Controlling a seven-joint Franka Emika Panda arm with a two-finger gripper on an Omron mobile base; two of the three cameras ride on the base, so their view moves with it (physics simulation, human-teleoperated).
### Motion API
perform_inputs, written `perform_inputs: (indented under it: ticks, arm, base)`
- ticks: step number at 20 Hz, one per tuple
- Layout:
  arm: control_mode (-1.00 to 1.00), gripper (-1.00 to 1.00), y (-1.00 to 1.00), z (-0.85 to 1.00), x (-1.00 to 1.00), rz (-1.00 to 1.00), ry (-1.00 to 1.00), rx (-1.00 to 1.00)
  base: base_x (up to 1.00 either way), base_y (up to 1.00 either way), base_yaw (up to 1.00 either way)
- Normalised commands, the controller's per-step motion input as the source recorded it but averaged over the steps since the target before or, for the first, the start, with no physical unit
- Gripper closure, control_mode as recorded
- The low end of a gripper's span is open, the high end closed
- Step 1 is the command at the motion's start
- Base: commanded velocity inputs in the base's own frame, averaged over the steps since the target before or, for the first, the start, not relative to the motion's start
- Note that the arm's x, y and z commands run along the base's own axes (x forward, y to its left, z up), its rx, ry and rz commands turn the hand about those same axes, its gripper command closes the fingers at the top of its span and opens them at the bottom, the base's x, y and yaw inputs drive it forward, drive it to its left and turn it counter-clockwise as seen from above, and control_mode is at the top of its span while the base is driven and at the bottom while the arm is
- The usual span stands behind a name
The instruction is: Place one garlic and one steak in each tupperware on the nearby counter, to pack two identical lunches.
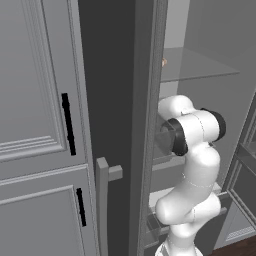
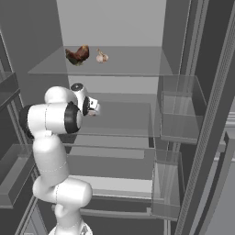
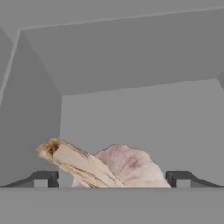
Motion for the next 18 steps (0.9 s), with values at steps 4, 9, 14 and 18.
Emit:
perform_inputs:
  ticks: [4, 9, 14, 18]
  arm:
    - [-1.00, 1.00, 0.00, -0.37, 0.04, 0.00, -0.02, -0.03]
    - [-1.00, 1.00, -0.56, -0.16, -0.72, 0.00, 0.02, 0.00]
    - [-1.00, 1.00, -1.00, 0.13, -1.00, 0.00, -0.06, 0.07]
    - [-1.00, 1.00, -0.95, 0.91, -1.00, 0.00, -0.14, 0.08]
  base:
    - [0.00, 0.00, 0.00]
    - [0.00, 0.00, 0.00]
    - [0.00, 0.00, 0.00]
    - [0.00, 0.00, 0.00]
